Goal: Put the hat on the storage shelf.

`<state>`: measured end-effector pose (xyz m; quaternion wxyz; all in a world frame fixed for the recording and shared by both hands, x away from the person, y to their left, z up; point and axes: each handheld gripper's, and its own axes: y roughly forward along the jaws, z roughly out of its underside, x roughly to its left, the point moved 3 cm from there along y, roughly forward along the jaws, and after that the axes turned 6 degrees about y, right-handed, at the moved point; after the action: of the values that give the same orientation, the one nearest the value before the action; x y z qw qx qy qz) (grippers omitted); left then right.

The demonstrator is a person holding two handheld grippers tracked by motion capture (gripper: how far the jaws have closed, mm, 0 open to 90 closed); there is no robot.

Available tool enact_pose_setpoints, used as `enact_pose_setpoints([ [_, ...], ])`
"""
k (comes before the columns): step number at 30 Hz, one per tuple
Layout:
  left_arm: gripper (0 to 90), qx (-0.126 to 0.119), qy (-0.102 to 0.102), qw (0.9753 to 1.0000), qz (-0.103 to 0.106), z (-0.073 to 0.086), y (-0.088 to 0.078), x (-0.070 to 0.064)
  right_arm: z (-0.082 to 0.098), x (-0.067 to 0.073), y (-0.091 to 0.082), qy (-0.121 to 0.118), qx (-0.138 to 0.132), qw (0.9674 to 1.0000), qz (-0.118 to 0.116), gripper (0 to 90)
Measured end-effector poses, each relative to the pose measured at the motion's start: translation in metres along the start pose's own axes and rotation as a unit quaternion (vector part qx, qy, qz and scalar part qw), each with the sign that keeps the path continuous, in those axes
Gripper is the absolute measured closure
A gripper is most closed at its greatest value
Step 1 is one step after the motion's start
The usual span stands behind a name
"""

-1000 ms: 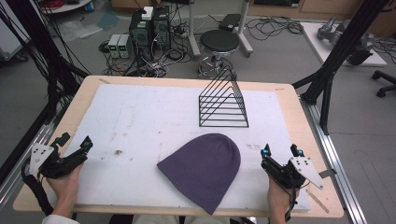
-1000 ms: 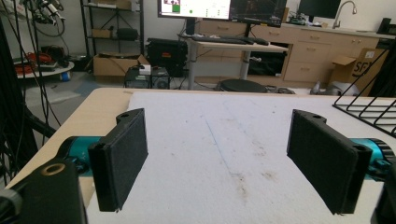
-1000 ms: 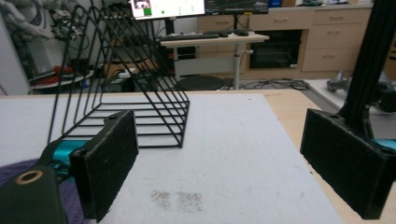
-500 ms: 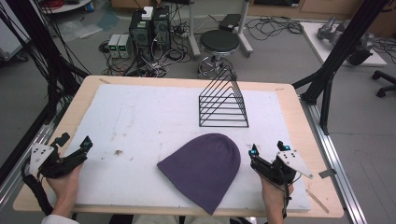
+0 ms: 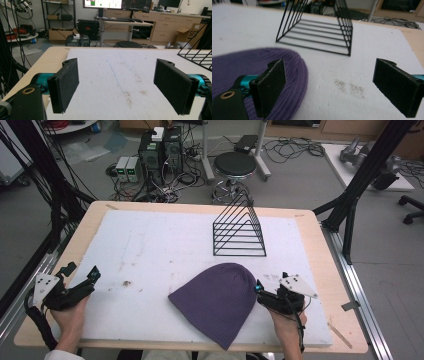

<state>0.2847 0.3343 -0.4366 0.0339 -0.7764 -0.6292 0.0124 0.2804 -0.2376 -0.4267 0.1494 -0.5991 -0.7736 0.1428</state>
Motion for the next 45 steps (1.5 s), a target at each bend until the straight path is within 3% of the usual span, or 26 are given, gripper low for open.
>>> enact_pose_setpoints([
  [6, 20.5, -0.001, 0.000, 1.0000, 0.000, 0.000, 0.000, 0.000, 0.002, 0.009, 0.006, -0.002, 0.032, 0.9993, -0.018, 10.6],
  [10, 20.6, 0.001, -0.001, 1.0000, -0.001, 0.000, 0.000, 0.001, 0.002, 0.013, 0.009, 0.017, 0.051, 0.9981, -0.030, 10.6],
  [15, 20.6, 0.003, 0.000, 1.0000, 0.000, 0.000, 0.000, 0.000, 0.006, 0.018, 0.017, 0.038, 0.097, 0.9938, -0.039, 10.5],
  [22, 20.7, 0.003, 0.002, 1.0000, 0.000, 0.000, 0.001, 0.000, 0.009, 0.021, 0.023, 0.039, 0.119, 0.9914, -0.038, 10.5],
  [26, 20.7, 0.004, 0.002, 1.0000, -0.001, 0.000, 0.001, 0.000, 0.013, 0.023, 0.030, 0.041, 0.142, 0.9886, -0.029, 10.6],
  [39, 20.7, 0.006, 0.002, 1.0000, 0.002, 0.001, 0.002, -0.001, 0.020, 0.028, 0.047, 0.045, 0.181, 0.9821, -0.025, 10.6],
  [45, 20.7, 0.005, 0.005, 1.0000, 0.002, 0.001, 0.002, -0.001, 0.021, 0.030, 0.051, 0.040, 0.187, 0.9814, -0.019, 10.6],
])
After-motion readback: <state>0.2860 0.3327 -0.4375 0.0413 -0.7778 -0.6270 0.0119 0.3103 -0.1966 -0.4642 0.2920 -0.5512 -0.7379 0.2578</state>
